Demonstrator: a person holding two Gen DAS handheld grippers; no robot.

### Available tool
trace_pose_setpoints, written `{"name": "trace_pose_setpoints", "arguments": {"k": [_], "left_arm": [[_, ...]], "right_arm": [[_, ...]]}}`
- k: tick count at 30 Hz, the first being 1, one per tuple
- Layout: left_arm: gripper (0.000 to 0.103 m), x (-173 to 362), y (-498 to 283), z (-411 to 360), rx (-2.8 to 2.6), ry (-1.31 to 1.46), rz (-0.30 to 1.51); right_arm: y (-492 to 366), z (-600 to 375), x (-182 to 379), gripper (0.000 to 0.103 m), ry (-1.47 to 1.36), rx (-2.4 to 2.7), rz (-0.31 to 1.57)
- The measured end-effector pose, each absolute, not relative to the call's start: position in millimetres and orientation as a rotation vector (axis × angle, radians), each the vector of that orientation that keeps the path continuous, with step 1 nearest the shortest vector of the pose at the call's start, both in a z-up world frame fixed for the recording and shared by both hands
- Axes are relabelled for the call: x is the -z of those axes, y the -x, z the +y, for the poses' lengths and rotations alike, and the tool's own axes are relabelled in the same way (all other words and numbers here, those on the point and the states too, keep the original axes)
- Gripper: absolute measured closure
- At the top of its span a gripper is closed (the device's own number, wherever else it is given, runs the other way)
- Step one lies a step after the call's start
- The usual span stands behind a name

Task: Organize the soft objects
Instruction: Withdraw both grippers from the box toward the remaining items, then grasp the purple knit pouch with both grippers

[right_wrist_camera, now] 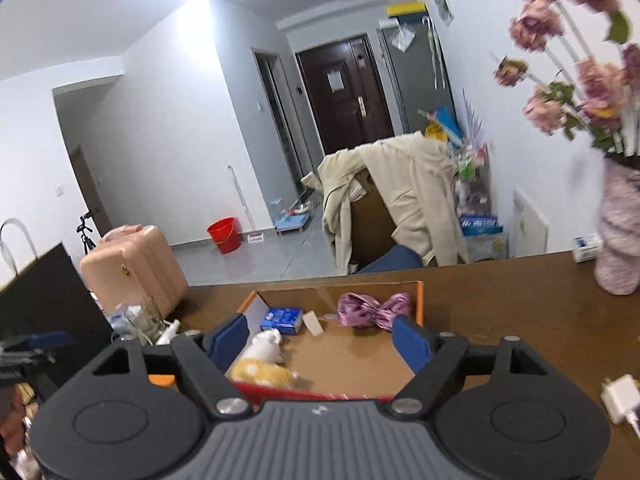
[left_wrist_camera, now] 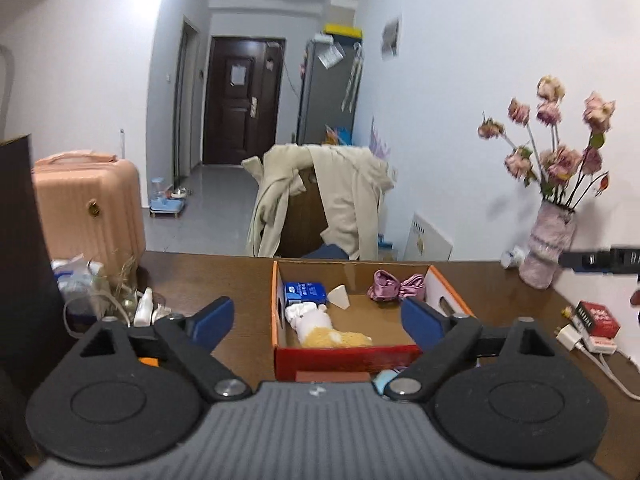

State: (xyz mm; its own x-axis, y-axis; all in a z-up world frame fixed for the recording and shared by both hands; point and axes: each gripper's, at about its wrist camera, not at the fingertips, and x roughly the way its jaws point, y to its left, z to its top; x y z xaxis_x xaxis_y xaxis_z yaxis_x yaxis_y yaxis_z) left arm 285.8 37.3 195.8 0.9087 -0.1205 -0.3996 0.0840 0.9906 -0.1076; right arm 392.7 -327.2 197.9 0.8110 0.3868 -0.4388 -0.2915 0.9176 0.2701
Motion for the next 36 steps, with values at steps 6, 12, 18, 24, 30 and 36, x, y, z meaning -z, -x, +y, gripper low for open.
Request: {"name": "trace_pose_setpoints", "arguments": {"k": [6, 12, 18, 24, 30, 36], "left_arm": [[0.000, -154.5, -223.6, 22.8, 0.065, 0.104, 0.357], [0.000, -97.5, -166.1, -1.4, 0.060, 0.027, 0.340], [0.000, -65.6, -153.9, -17.2, 0.084, -0.010, 0.427], [0.000, -62.4, -185.0, -31.3, 0.153, 0.061, 0.462], [0.000, -58.4, -240.4, -58.4, 0.238, 0.113, 0.500], [0.016, -46.8, -334.4, -78.8, 0.260, 0.135, 0.570]], "right_arm": [[-320.2, -334.9, -167.0, 0.016, -0.131, -0.376, 0.465], [-258.5, -336.4, -119.9, 0.015, -0.083, -0.423, 0.411], [-204.0, -336.9, -67.5, 0.011, -0.041, -0.346, 0.346], [-207.3, -343.2, -49.4, 0.011, -0.054, -0.395, 0.464], [-246.5, -356.2, -64.7, 0.011, -0.143, -0.406, 0.458], [-340.0, -346.0, -50.1, 0.012, -0.208, -0.374, 0.491]]}}
